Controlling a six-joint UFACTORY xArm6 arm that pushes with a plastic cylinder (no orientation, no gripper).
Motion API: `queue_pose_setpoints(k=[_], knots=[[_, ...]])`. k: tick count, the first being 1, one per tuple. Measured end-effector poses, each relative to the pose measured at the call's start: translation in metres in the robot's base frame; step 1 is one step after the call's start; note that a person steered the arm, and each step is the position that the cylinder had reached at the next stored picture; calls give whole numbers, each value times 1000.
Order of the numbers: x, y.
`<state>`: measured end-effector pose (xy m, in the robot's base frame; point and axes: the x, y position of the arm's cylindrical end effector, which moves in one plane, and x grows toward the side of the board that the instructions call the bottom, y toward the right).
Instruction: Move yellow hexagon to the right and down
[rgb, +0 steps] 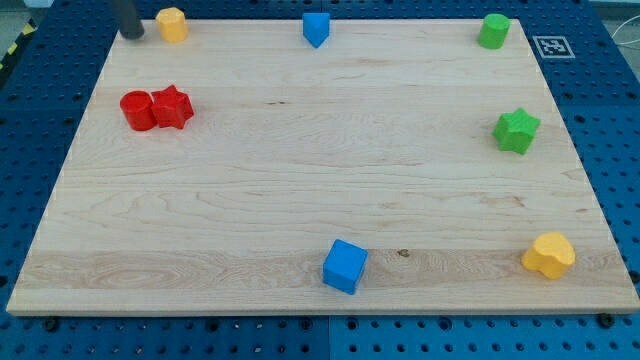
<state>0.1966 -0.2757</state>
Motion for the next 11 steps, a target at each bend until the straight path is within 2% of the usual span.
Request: queue_pose_setpoints(k=[3, 6, 9, 11], knots=[[-5, 53], [-2, 77], [42, 141], [71, 156]])
